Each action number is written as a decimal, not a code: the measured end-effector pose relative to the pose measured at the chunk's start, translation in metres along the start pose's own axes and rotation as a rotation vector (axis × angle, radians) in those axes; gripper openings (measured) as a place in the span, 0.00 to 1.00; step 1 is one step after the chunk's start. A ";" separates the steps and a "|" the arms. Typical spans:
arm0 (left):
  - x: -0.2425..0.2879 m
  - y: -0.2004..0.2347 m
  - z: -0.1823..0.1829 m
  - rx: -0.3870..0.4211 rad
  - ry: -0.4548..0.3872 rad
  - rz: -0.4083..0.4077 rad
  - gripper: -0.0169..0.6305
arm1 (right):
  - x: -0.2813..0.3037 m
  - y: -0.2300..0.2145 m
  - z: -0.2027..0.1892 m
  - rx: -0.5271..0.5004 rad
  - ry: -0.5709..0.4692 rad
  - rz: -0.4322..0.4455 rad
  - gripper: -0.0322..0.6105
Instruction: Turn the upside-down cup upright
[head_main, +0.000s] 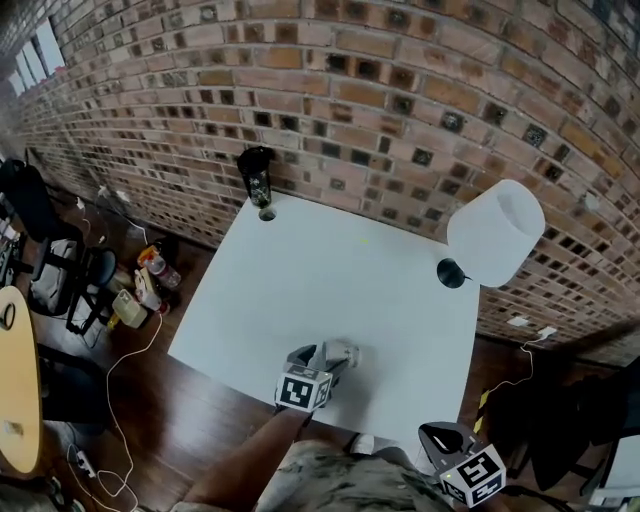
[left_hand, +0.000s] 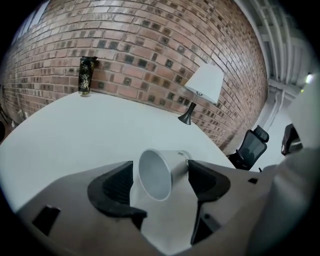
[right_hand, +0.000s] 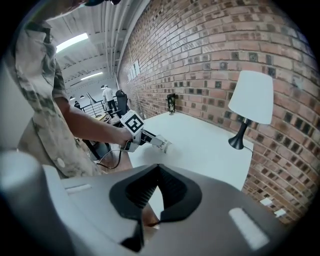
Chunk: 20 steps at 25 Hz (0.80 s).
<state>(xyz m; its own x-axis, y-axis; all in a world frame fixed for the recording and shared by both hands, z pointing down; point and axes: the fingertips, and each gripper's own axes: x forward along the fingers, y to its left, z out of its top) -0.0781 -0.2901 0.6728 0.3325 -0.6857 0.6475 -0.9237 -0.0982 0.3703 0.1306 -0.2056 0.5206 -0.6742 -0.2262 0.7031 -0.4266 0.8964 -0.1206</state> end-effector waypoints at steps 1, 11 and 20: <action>0.000 0.003 -0.002 0.007 0.014 0.006 0.57 | 0.000 0.000 0.002 0.002 -0.003 -0.005 0.05; 0.003 0.008 -0.004 0.128 0.051 0.031 0.58 | -0.001 0.010 0.001 0.056 -0.010 -0.046 0.05; -0.005 -0.015 0.024 0.815 0.176 0.184 0.67 | -0.001 0.010 -0.005 0.083 -0.042 -0.050 0.05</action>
<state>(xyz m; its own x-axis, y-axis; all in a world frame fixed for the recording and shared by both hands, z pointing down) -0.0703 -0.3027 0.6477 0.1262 -0.6263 0.7693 -0.7917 -0.5309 -0.3023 0.1297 -0.1946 0.5220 -0.6749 -0.2874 0.6797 -0.5075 0.8494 -0.1446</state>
